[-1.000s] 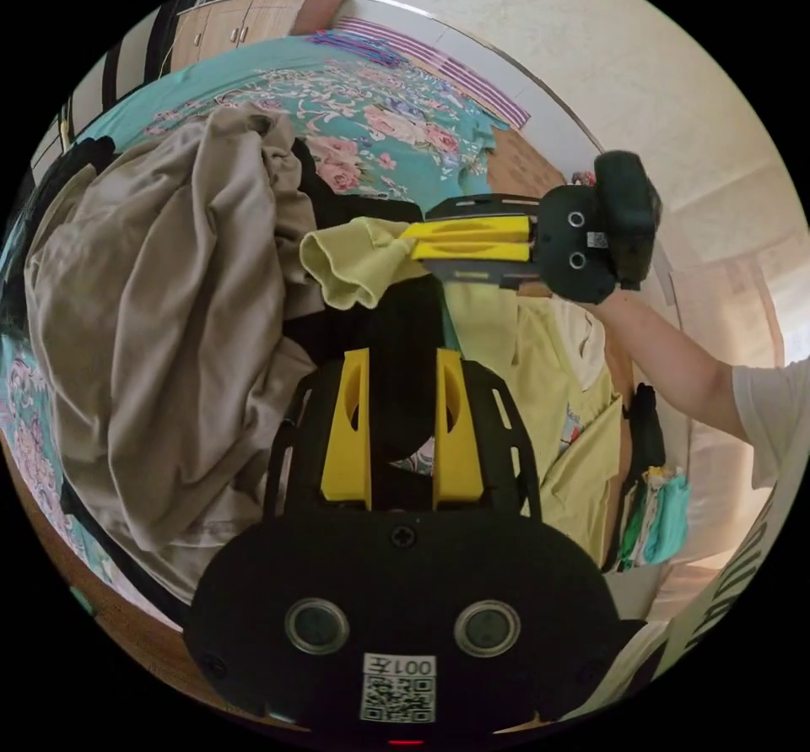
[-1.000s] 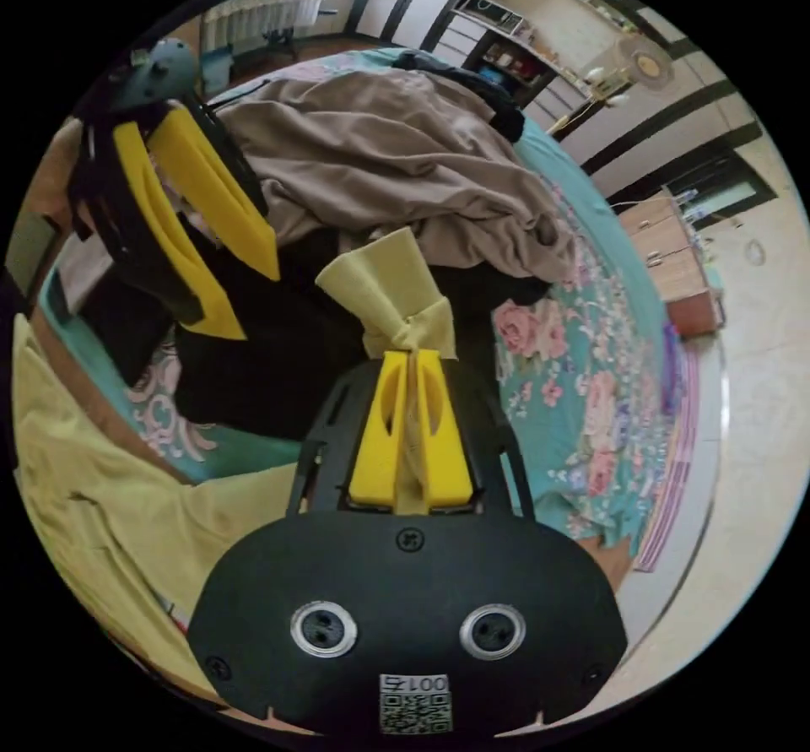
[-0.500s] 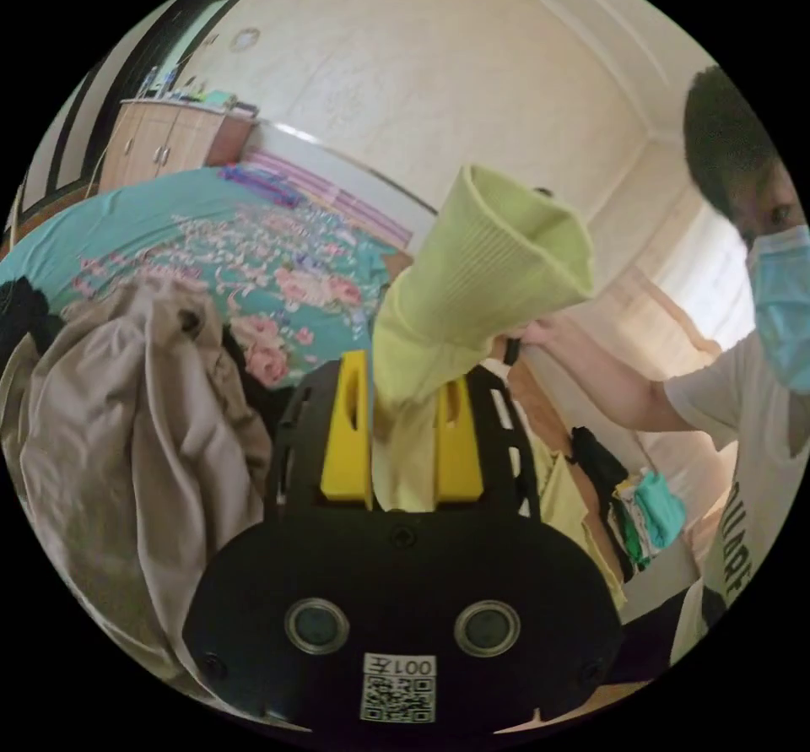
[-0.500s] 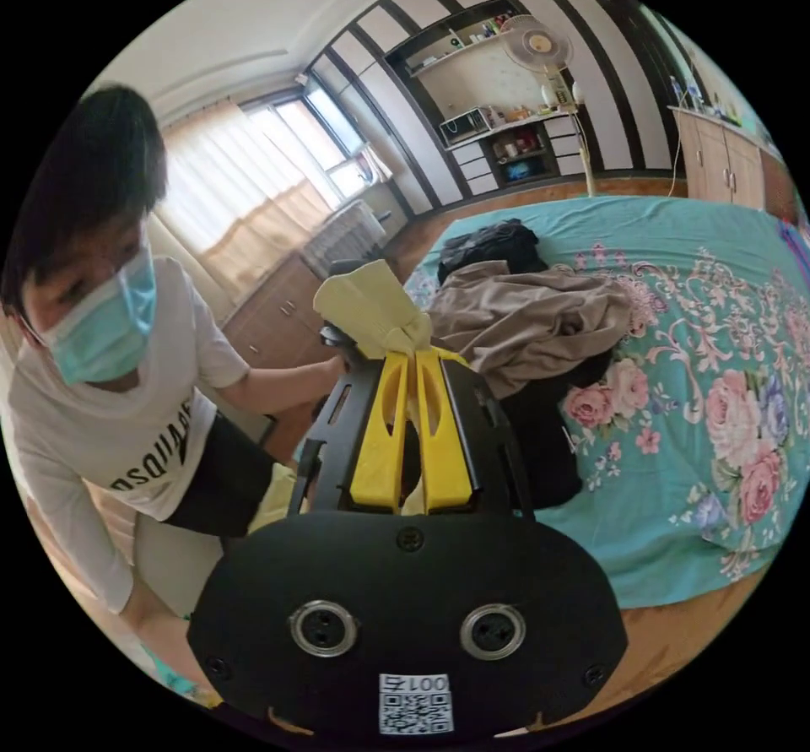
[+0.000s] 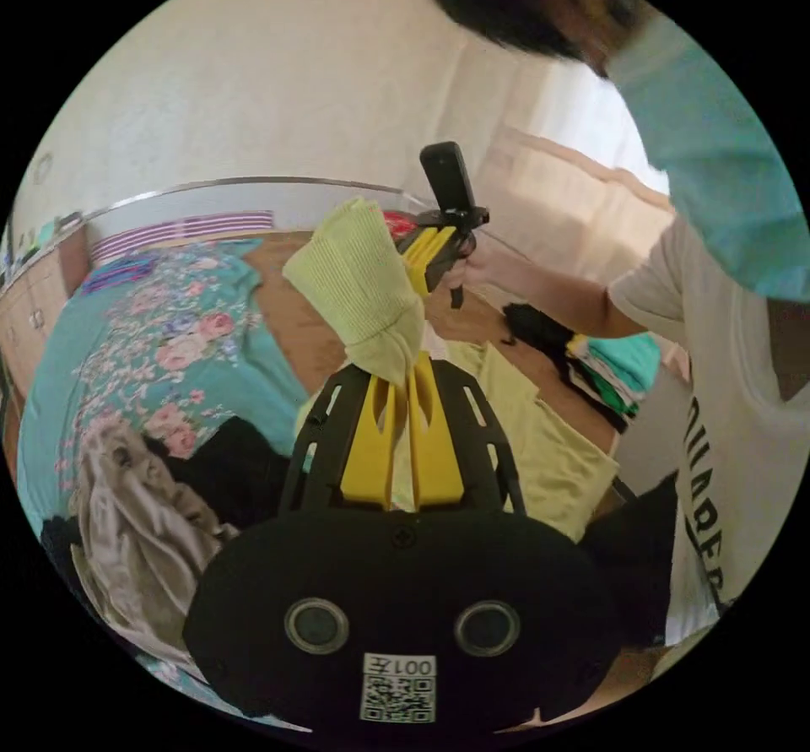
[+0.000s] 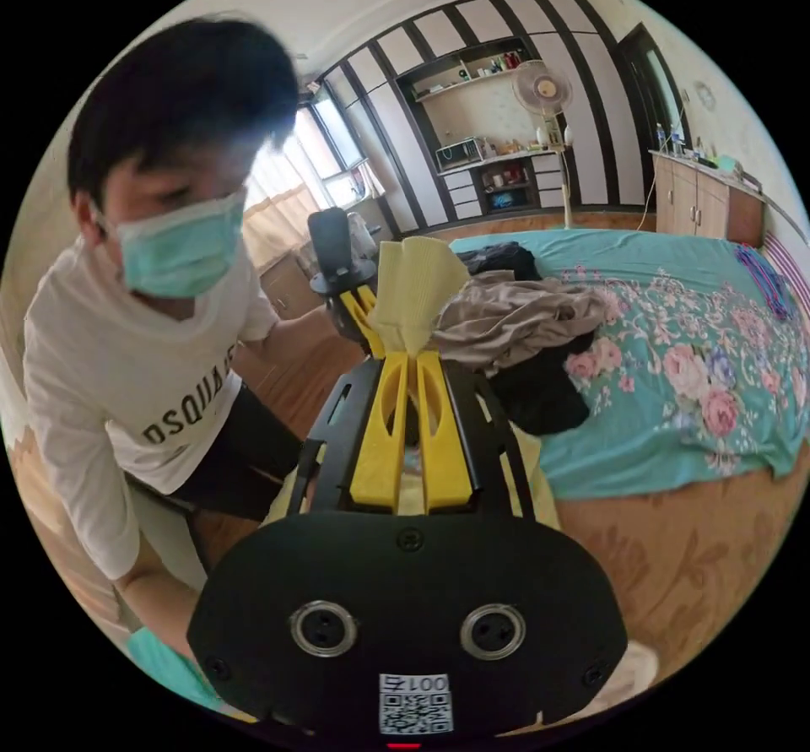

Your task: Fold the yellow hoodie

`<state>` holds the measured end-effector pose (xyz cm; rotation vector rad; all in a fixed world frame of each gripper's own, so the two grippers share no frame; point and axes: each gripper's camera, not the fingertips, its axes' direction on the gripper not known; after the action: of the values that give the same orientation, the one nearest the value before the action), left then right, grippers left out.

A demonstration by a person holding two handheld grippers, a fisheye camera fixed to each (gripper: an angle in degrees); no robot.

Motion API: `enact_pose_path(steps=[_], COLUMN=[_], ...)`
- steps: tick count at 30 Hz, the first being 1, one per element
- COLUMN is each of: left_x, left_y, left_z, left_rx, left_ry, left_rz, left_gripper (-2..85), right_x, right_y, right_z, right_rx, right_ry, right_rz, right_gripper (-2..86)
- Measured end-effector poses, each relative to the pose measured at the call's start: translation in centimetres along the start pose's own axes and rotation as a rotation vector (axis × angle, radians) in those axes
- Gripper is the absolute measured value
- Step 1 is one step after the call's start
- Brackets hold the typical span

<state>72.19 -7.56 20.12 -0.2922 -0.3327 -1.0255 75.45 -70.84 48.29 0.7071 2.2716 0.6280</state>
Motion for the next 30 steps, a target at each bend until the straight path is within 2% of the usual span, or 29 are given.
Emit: enact_pose_path(steps=[4,7,9,12,16,20,25,28,30], left_x=[8.0,13.5,16.3,19.4,19.1,14.6,10.8,9.2,8.8], left_y=[-0.6,1.2,3.2,7.4,10.2,9.9,8.8,8.2,7.8], left_z=[8.7,16.7,21.7,26.9,27.1,25.0,26.8,29.1,29.7], left_rx=[-0.171,-0.298,-0.430,-0.605,-0.665,-0.634,-0.652,-0.668,-0.636], left_ry=[0.194,0.324,0.397,0.448,0.383,0.210,0.009,-0.058,-0.043], left_rz=[0.130,0.176,0.178,0.145,0.035,-0.100,-0.128,-0.153,-0.183], left_gripper=[-0.3,2.1,4.2,5.8,6.1,5.7,4.5,4.2,4.1], right_x=[-6.7,-10.7,-13.2,-15.8,-19.0,-21.2,-21.0,-18.7,-16.9], right_y=[8.8,18.0,25.5,32.7,35.4,33.1,30.1,30.5,32.4], right_z=[-2.0,-1.6,0.1,2.7,3.8,2.3,3.3,6.2,7.4], right_rx=[-0.088,-0.141,-0.237,-0.385,-0.456,-0.366,-0.252,-0.349,-0.330], right_ry=[0.080,0.139,0.200,0.231,0.270,0.402,0.512,0.448,0.288], right_rz=[0.131,0.369,0.576,0.740,0.762,0.682,0.579,0.569,0.624], right_gripper=[1.5,1.6,1.6,1.5,1.6,2.1,4.9,6.9,6.9])
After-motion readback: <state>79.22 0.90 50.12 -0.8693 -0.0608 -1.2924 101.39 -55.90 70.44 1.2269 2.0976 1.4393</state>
